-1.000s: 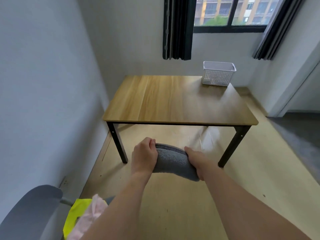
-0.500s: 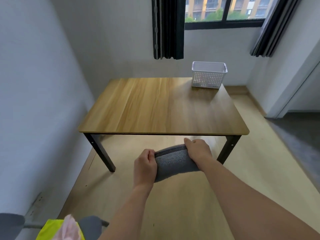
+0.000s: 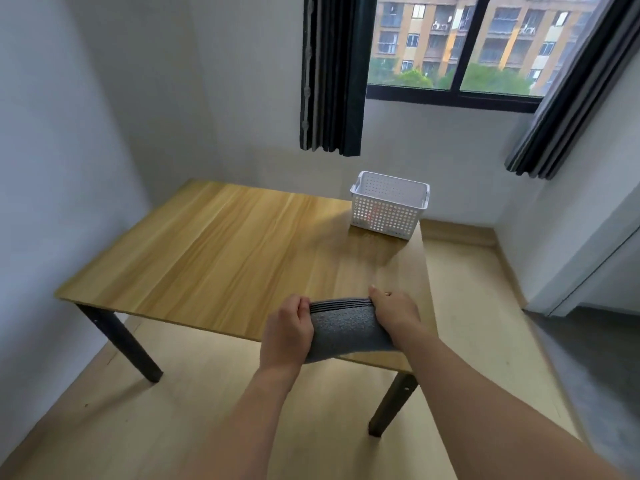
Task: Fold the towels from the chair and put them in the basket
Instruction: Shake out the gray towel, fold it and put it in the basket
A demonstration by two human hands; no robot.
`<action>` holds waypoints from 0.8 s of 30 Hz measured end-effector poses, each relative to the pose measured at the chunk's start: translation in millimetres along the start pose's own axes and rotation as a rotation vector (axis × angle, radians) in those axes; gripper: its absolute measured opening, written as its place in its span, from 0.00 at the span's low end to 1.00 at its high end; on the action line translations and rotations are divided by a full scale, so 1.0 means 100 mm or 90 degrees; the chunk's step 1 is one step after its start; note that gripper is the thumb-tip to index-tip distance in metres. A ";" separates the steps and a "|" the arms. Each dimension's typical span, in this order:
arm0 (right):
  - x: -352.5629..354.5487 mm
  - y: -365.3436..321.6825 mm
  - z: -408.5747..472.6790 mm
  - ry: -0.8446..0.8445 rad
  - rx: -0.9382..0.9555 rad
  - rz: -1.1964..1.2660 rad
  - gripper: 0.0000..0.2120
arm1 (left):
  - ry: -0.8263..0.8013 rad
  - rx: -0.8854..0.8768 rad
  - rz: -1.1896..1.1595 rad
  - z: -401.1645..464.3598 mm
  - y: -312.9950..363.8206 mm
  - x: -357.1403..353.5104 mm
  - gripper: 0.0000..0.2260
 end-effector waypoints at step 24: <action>1.23 -0.79 4.05 -0.316 0.050 -0.111 0.27 | -0.116 0.228 -0.236 2.32 0.83 -3.08 0.05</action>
Point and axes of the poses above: each hand's wrist, its own z-axis towards the middle knuckle, its own x-axis out of the back of the hand, y = z × x, the point moved 9 cm from there along z, towards the middle knuckle, and after that the axes turned 8 degrees about -x, right-handed, at the moved point
